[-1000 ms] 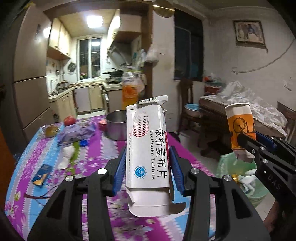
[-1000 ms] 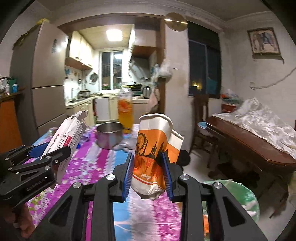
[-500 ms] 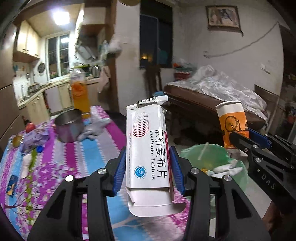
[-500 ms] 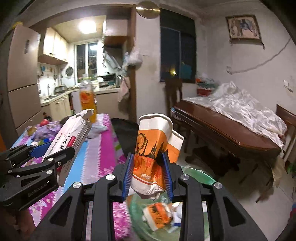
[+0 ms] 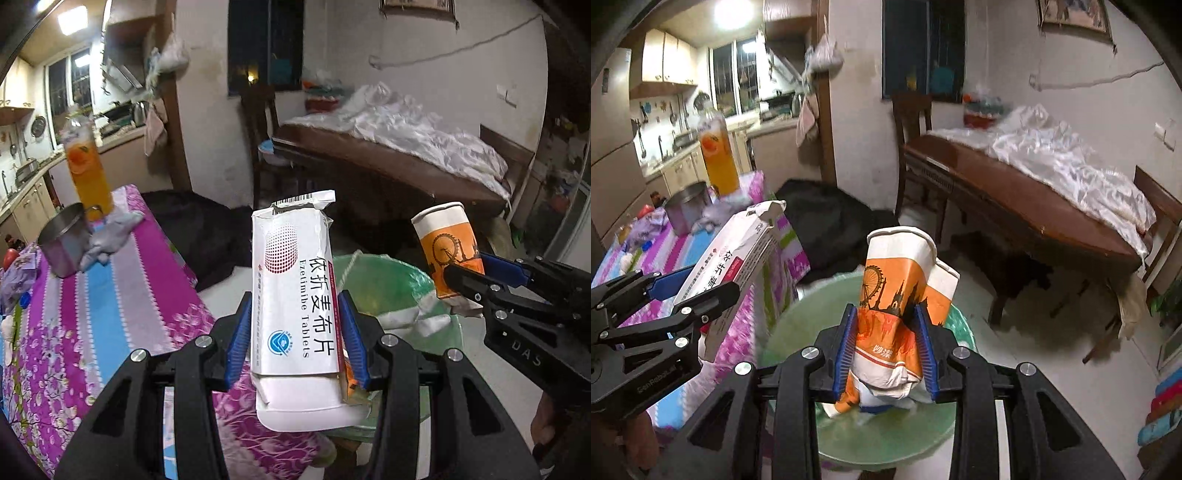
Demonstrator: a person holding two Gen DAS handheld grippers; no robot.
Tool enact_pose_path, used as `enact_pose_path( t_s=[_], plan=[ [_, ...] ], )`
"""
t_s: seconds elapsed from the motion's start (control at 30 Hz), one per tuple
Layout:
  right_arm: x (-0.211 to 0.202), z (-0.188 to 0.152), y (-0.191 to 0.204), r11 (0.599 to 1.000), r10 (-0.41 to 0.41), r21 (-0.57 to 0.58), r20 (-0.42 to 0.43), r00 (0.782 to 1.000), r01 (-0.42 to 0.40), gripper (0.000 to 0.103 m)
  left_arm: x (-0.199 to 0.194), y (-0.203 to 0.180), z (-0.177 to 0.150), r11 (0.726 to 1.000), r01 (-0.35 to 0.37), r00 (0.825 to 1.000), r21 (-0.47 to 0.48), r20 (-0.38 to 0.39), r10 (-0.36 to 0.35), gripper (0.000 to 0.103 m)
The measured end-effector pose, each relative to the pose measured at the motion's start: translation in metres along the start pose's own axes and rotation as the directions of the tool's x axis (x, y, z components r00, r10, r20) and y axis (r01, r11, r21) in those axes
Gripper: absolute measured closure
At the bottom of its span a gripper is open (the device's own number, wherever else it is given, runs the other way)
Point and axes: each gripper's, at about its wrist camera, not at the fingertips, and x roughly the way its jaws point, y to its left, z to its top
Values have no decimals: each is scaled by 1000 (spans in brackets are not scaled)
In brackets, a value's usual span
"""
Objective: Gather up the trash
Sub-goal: 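Lift and carry the tablet box and paper cup over the green bin with both tools, then open both tools to drop the tablet box and paper cup into the bin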
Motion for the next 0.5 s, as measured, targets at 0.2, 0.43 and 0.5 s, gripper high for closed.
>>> enact_pose_path(
  t_s=[0.2, 0.43, 0.5],
  plan=[
    [28, -7, -15, 1000, 12, 8, -103, 995, -11, 70, 26, -10, 1, 1000, 15, 996, 3, -92, -14, 59],
    [41, -16, -30, 999, 29, 36, -156, 987, -23, 70, 45, 0, 3, 1000, 12, 987, -16, -159, -14, 59],
    [42, -17, -31, 999, 30, 37, -158, 987, -25, 70, 47, 3, 2, 1000, 15, 986, -24, -167, -19, 59]
  ],
)
